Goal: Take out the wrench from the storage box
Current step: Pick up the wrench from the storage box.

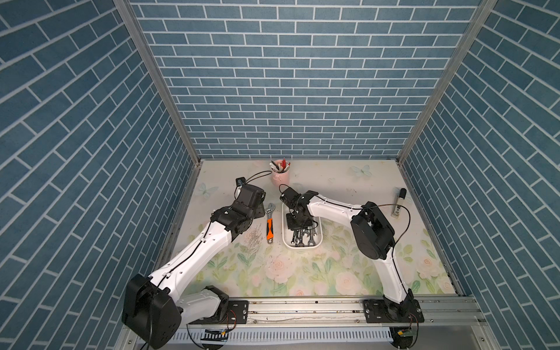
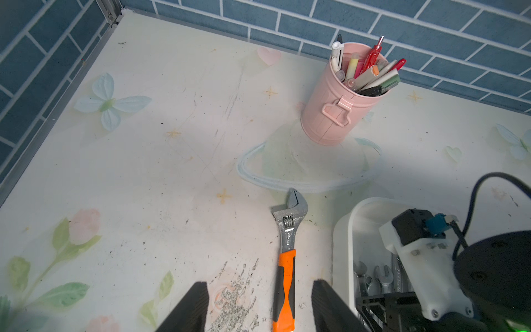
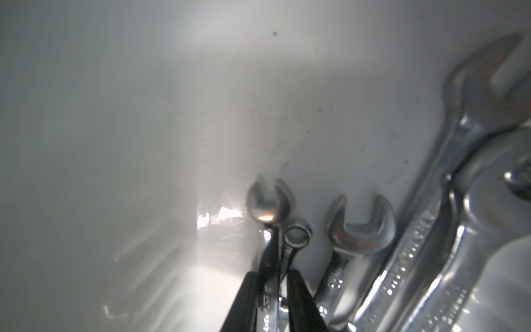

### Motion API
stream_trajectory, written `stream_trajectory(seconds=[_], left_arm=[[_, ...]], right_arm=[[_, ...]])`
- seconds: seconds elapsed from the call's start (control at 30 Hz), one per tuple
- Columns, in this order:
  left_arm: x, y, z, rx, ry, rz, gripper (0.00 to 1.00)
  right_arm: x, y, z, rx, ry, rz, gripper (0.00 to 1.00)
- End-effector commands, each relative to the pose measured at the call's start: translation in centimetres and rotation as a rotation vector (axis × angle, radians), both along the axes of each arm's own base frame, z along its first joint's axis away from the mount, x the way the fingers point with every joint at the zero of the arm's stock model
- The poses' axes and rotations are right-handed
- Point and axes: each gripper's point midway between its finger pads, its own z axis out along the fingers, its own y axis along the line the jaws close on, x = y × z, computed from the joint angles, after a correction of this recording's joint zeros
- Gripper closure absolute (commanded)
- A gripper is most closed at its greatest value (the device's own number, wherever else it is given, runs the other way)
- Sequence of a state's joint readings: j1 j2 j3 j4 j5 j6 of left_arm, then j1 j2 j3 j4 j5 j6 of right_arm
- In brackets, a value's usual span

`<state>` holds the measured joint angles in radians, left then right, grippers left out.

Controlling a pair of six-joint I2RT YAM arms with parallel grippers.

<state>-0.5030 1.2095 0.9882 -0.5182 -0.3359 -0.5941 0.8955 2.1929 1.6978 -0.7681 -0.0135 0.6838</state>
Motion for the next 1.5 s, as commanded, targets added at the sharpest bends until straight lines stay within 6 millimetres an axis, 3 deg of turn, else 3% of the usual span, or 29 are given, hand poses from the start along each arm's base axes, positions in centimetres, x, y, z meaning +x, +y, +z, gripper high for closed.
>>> stream_trajectory(seconds=[0.0,0.37,0.4,0.83,1.2,1.47], left_arm=[[-0.3,0.6,0.0,0.013,0.005,0.011,0.37],[-0.3,0.6,0.2,0.01,0.001,0.011,0.37],[-0.3,0.6,0.2,0.011,0.001,0.011,0.37],[-0.3,0.5,0.1,0.009,0.007,0.011,0.37],[-0.3,0.4,0.0,0.004,0.01,0.008,0.37],[-0.4,0.3,-0.2,-0.003,0.017,0.004,0.37]], right_arm=[[-0.3,-0.4,-1.6,-0.033,0.031,0.002,0.83],[0.2,-0.5,-0.1,-0.019,0.009,0.003,0.93],[0.4,-0.5,1.2,0.0,-0.01,0.003,0.94],[1.4,-0.9,5.2,0.029,-0.067,0.004,1.0],[2.2,-2.1,6.8,0.036,-0.095,-0.006,1.0],[2.1,-2.4,5.7,0.031,-0.079,-0.002,1.0]])
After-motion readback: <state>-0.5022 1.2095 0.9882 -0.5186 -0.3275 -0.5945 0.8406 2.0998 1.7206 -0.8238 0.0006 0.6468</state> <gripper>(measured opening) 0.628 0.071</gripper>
